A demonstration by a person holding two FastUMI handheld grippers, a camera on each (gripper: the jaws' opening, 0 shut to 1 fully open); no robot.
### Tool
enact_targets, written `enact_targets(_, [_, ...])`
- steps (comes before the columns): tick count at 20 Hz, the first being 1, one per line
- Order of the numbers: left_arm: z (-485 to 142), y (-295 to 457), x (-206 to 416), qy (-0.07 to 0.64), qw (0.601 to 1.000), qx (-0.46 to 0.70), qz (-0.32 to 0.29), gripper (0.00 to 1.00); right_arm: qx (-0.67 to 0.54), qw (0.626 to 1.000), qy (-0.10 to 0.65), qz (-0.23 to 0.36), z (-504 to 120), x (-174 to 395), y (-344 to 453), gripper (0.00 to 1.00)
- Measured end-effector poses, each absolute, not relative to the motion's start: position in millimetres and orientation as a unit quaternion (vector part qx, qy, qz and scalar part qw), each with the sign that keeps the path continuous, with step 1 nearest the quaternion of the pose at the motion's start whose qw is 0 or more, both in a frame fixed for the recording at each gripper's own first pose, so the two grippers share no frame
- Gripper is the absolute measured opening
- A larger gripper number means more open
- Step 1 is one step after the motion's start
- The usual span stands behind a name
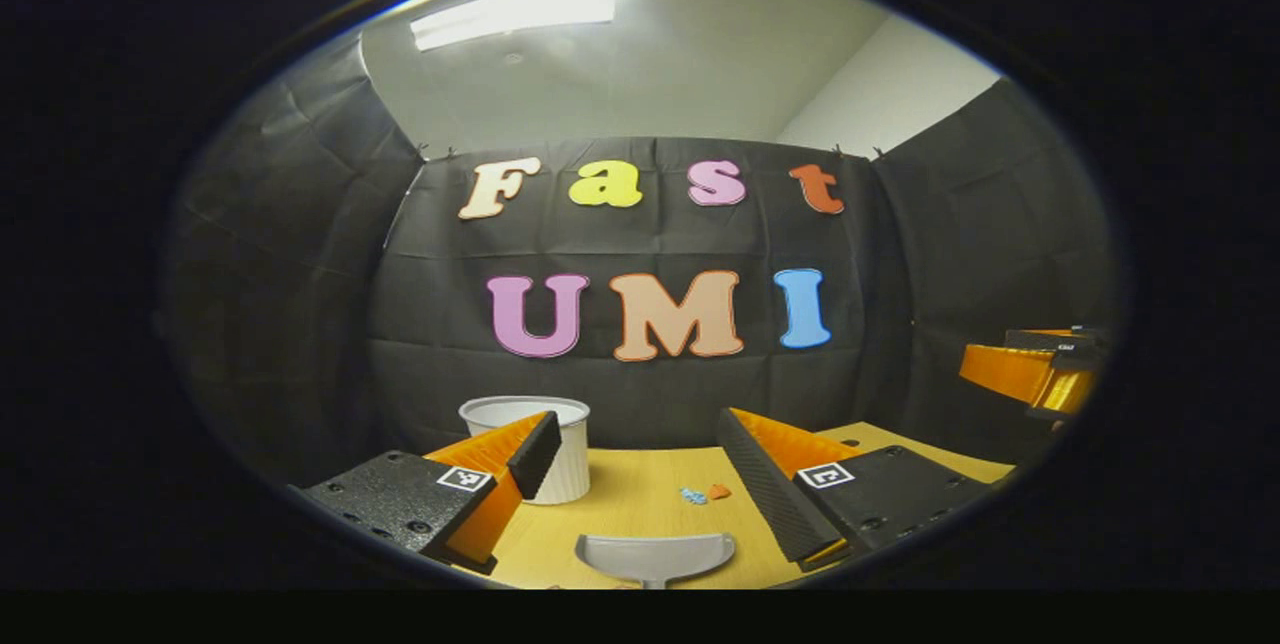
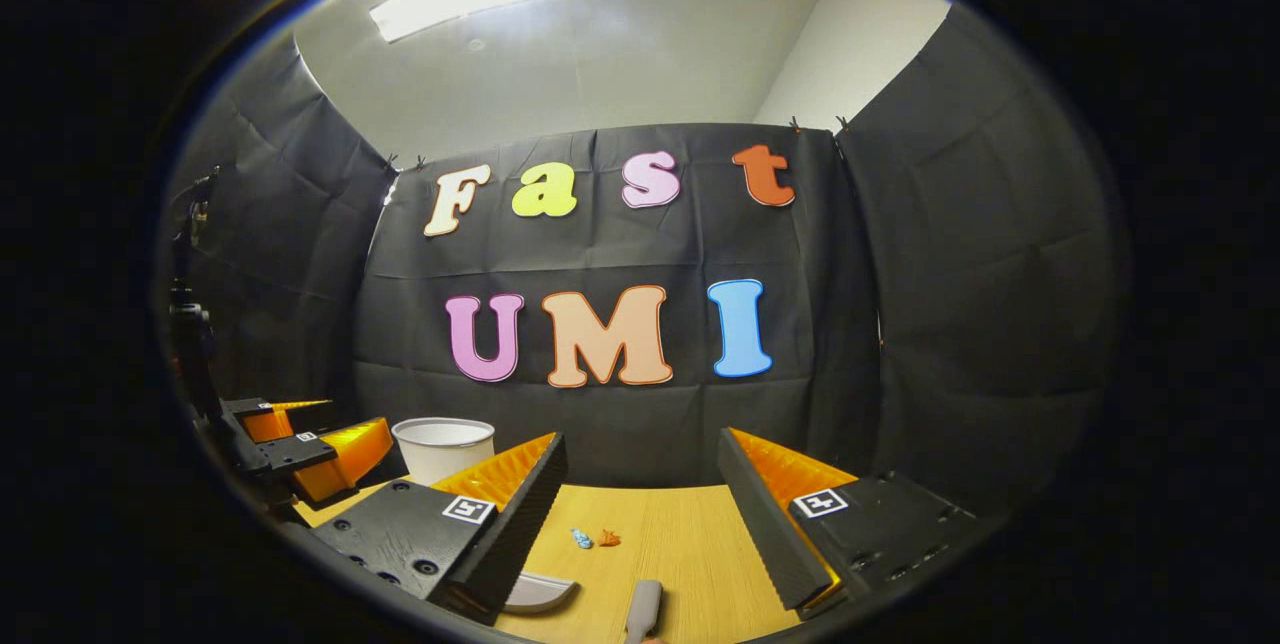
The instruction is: Pick up the small broom and dustpan from the desktop, sweep the trash into the dustpan with the broom, and then empty the trash into the garbage bin.
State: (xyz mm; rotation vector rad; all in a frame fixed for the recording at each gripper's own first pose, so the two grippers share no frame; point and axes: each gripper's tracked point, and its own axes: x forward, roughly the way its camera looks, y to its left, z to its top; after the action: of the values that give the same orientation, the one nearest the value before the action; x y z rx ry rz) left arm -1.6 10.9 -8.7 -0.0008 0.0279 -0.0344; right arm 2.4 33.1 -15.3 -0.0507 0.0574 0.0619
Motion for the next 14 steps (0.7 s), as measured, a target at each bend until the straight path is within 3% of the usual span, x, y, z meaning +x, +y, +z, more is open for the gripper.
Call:
enact_targets(11, [-110.1, 1.5, -6.5, 0.166, 0.985, -0.009, -0.056, 0.99, -0.043, 0.983, 0.173, 0.052, -123.5, 8.0, 42.3, 0.92])
enact_targets(14, [-149.9, 0.8, -11.8, 0.225, 0.972, -0.018, -0.063, 0.95, -0.05, 0.971, 0.229, 0.055, -165.7, 5.1, 42.9, 0.92])
